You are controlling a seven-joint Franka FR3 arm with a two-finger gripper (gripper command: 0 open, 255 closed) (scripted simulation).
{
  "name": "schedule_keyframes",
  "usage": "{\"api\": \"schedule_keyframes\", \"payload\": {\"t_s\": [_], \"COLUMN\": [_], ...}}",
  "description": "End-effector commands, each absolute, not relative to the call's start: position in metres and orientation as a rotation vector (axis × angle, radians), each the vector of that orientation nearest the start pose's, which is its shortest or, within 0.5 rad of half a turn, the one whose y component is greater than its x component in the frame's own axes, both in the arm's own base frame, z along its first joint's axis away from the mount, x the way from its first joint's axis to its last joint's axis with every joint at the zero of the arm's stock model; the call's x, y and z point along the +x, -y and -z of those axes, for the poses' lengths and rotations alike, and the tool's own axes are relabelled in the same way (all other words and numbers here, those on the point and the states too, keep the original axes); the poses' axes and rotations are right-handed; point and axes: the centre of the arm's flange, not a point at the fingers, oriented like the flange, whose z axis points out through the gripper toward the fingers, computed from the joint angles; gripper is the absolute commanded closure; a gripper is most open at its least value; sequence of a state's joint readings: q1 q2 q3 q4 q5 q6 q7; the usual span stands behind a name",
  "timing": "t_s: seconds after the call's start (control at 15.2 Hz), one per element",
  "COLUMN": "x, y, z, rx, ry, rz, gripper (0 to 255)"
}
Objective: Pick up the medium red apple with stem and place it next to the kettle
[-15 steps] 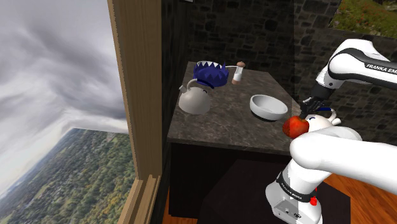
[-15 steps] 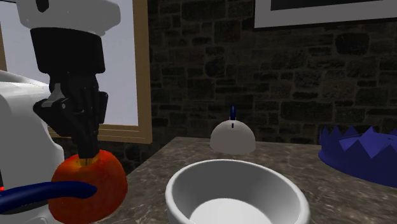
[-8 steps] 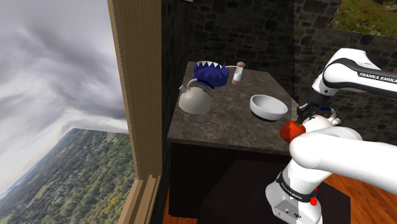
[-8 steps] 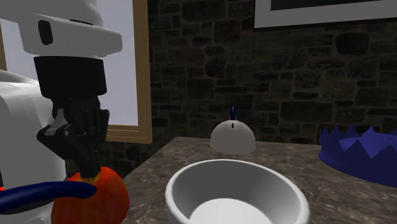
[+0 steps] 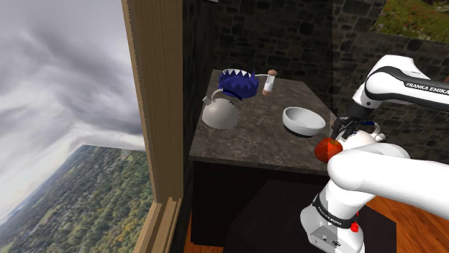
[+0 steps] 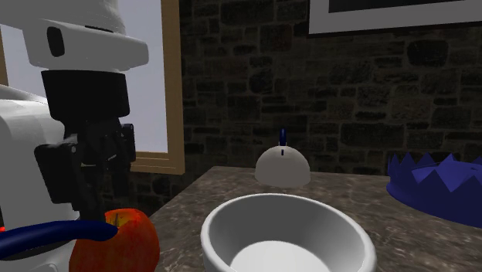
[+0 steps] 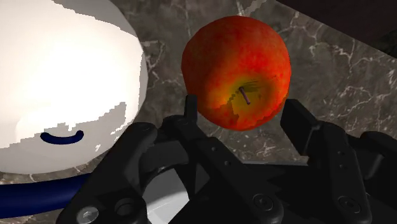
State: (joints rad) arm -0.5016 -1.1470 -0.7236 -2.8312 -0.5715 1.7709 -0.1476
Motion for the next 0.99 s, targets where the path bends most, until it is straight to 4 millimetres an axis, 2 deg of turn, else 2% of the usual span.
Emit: {"api": "schedule_keyframes", "payload": {"t_s": [0.0, 0.2, 0.46, 0.92], "x": [0.079, 0.079, 0.076, 0.076], "y": [0.266, 0.266, 0.269, 0.269], "z": [-0.408, -0.408, -0.458, -0.458], "rx": [-2.94, -2.94, -2.94, -2.94], "ry": [-0.874, -0.874, -0.874, -0.874], "rz": [0.079, 0.079, 0.079, 0.079], "gripper": [0, 0, 0, 0]}}
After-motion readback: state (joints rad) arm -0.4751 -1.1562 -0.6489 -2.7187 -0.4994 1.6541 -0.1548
